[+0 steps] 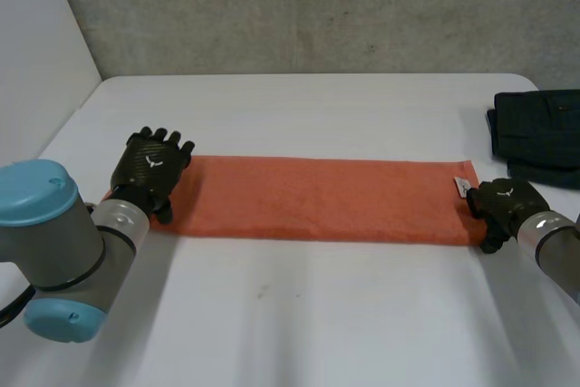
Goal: Fold the laundry.
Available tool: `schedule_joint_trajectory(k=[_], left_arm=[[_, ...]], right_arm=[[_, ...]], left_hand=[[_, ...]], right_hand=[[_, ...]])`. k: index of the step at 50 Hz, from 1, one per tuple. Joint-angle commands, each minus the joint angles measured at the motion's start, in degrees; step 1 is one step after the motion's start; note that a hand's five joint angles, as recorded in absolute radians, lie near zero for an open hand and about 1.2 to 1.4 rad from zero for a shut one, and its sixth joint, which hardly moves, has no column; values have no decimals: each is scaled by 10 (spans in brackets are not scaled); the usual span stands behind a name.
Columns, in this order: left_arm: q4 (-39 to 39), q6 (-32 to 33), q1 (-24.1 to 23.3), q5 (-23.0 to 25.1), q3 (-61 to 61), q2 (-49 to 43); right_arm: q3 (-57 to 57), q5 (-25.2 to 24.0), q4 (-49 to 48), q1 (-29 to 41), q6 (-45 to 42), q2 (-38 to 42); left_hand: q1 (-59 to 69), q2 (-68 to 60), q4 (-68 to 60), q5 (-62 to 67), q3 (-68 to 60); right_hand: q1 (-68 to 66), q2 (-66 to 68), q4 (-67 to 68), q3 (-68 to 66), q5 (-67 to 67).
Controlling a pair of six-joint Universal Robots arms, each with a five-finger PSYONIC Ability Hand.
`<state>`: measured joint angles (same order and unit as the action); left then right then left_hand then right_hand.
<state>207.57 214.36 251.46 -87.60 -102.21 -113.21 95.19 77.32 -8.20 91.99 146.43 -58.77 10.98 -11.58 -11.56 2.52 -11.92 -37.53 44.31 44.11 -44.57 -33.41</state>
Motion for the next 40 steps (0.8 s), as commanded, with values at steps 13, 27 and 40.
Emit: schedule_joint_trajectory(k=[13,27,40], left_arm=[[0,-1,1,-3,0,4],[-2,-2,1,-6,-1,13],[-2,-3,11,-7,-4,35]], right_arm=[[4,6,-9,-48,6,-21],[-21,5,-5,-230,-67,-74],[-118,16,-7,24,-26,-115]], left_hand=[[2,4,3,-13,7],[2,4,3,-13,7],[2,4,3,-13,7]], right_hand=[[-425,357,359,-354,-366],[-425,357,359,-354,-366],[-425,357,359,-354,-366]])
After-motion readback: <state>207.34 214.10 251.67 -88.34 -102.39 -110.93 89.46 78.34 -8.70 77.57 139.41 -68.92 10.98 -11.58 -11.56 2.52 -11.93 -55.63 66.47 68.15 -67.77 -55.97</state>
